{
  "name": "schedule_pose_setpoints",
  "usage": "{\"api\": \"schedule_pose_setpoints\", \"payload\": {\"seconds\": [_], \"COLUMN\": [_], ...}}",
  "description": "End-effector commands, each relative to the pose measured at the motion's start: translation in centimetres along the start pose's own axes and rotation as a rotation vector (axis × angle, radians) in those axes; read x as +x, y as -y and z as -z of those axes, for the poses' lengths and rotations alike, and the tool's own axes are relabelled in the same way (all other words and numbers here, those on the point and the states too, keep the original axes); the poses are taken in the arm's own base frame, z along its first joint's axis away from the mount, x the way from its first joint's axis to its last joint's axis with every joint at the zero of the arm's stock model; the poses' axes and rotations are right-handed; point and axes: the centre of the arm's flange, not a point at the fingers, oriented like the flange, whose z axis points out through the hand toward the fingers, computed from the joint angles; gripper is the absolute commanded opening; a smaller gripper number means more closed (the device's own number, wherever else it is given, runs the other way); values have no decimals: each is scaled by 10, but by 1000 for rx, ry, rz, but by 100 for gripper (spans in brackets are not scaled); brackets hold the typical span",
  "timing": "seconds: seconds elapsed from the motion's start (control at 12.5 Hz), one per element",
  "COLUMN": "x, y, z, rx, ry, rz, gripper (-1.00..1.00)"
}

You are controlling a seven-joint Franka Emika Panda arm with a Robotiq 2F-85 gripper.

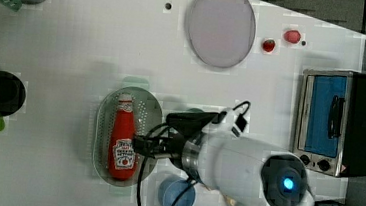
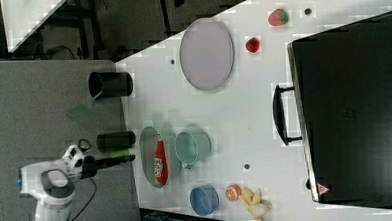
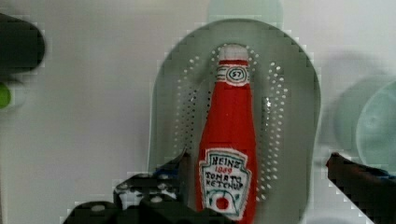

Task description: Pick ketchup from strainer and place it on the table

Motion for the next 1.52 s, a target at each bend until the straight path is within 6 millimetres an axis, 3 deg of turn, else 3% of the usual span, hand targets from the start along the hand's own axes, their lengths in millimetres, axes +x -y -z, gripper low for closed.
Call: {"api": "schedule_pose_setpoints", "payload": {"seconds": [0.08,0.56,0.88,0.96,1.2,1.36,1.52], "x": [1,-4,-9,-9,-9,-7,-8], "y": [-18,-12,-3,-4,-4,-2,5], "z": [-55,-132,-159,-164,-164,-148,-114], "rx": [11,41,70,63,54,58,98], "ry": [38,35,31,38,26,2,-12], "rz": [-79,-125,-154,-155,-140,-140,-175], "gripper": [100,100,100,91,20,13,13]}}
